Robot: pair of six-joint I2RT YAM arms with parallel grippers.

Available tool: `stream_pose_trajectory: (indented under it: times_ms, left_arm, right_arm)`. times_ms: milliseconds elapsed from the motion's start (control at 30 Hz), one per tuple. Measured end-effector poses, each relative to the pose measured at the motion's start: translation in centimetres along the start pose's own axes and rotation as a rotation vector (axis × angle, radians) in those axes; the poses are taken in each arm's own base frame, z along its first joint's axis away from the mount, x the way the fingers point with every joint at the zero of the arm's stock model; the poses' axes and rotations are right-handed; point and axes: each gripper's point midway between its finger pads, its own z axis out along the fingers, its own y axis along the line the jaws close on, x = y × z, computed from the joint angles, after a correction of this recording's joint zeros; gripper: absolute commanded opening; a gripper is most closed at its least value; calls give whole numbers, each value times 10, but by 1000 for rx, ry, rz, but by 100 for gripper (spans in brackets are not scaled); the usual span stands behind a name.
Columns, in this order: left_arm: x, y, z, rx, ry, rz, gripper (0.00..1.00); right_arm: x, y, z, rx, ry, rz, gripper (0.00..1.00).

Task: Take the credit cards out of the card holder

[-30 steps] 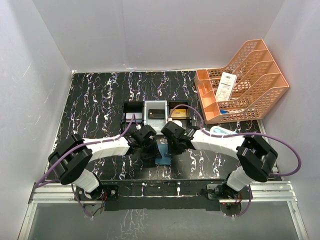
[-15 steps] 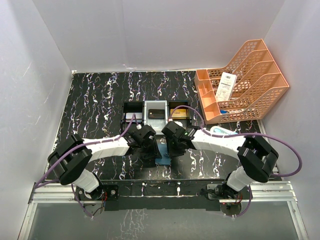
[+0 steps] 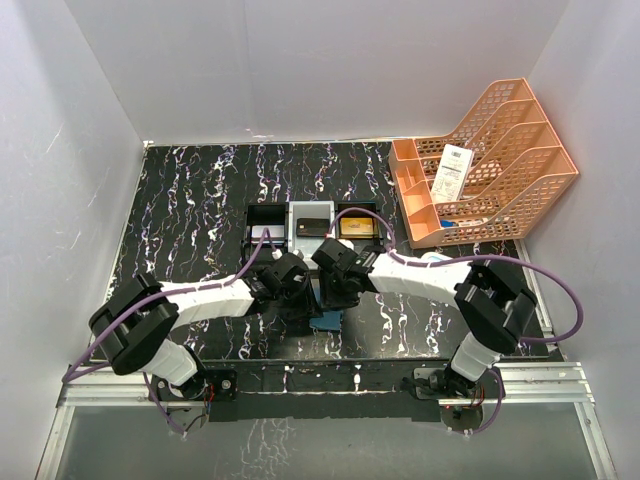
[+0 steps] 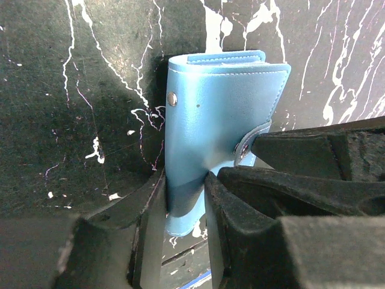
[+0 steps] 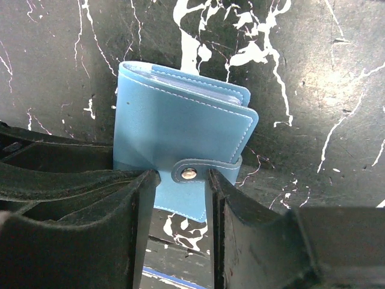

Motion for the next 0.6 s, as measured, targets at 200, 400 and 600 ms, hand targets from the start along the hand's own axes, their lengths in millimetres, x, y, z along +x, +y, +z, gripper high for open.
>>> stream_pose_trajectory:
  times_ms: [200, 400, 600]
  left_arm:
    - [-1, 2, -3, -7, -17, 6, 0]
    - [-1, 4, -2, -26, -29, -27, 0]
    - [0, 5, -2, -34, -27, -58, 0]
  right_arm:
    - [0, -5, 1, 37, -14, -14, 15]
    - [1, -5, 1, 40, -15, -26, 4]
    - [2, -6, -1, 38, -22, -38, 0]
